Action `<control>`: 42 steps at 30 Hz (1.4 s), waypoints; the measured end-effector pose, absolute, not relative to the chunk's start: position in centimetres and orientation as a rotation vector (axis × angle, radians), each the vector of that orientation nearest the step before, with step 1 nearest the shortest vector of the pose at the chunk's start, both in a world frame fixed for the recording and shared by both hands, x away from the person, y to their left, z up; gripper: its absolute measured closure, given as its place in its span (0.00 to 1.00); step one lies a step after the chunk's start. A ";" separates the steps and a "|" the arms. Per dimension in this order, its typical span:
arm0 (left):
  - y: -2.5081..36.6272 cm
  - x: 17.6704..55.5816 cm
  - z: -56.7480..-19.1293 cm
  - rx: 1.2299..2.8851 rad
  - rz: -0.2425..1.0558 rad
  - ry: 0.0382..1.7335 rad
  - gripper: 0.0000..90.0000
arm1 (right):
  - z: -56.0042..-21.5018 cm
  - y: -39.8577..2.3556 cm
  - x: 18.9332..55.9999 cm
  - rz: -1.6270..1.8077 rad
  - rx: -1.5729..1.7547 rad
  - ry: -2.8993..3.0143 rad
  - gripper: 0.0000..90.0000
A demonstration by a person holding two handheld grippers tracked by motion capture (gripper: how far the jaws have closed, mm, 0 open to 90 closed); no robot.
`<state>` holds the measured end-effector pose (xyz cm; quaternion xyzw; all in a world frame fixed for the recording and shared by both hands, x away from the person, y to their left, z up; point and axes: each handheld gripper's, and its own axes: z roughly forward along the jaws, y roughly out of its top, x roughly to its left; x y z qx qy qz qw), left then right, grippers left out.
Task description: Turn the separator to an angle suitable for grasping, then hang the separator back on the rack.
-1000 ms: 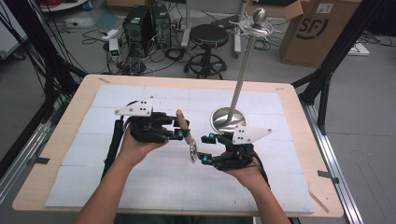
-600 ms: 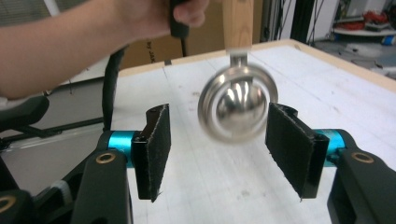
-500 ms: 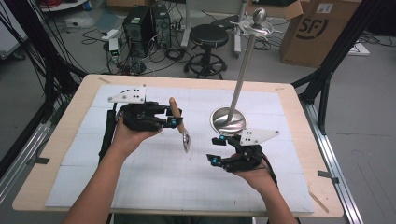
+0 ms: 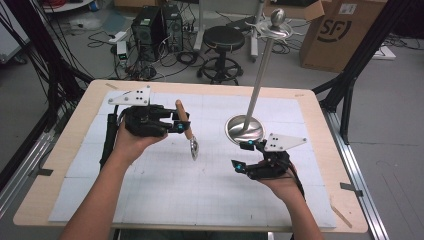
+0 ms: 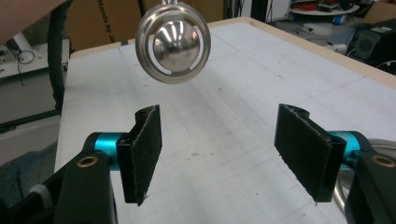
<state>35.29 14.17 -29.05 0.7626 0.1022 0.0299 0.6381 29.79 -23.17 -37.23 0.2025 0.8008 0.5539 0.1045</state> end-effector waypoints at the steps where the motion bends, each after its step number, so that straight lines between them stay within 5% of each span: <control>1: 14.2 35.3 -29.1 1.741 0.069 0.234 0.75 | -37.3 -23.1 29.8 1.625 0.597 2.366 0.34; 16: 13.2 36.8 -28.0 1.757 0.072 0.235 0.75 | -37.5 -23.2 29.8 1.600 0.586 2.408 0.29; 42: 6.1 42.5 -19.9 1.811 0.122 0.141 0.75 | -37.6 -23.8 29.5 1.595 0.594 2.392 0.29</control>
